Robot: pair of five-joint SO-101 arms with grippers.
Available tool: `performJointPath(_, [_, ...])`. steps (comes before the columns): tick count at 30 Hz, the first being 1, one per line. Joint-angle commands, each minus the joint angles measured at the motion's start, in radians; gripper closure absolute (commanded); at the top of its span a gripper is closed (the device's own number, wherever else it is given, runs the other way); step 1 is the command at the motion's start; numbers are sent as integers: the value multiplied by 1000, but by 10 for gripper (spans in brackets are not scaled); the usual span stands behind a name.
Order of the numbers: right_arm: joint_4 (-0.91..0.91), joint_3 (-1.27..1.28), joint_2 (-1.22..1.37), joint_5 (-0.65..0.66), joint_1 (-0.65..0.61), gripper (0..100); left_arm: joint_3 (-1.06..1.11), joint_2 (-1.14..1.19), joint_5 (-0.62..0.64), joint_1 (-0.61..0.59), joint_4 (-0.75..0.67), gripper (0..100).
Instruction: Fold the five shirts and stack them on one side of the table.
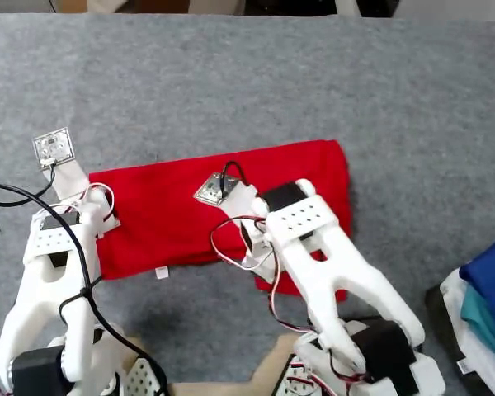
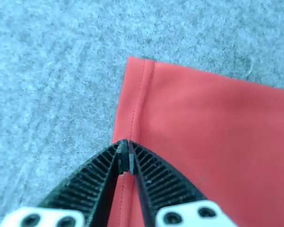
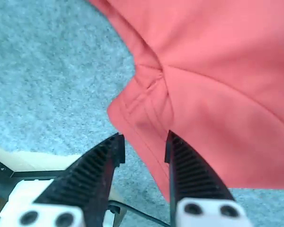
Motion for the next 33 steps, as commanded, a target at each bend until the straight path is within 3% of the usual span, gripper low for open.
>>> performJointPath(1, [-40,-5,56,-6,-10,854,2,-2,-5,-2,-18,980])
performJointPath(17, [-127,-2,163,-5,-10,860,2,-2,-5,-2,-18,980])
performJointPath(22, [-127,-2,163,-6,-8,992,2,-2,-5,-2,-18,980])
performJointPath(33, [-74,-7,154,-8,-12,994,2,-2,-5,-2,-18,980])
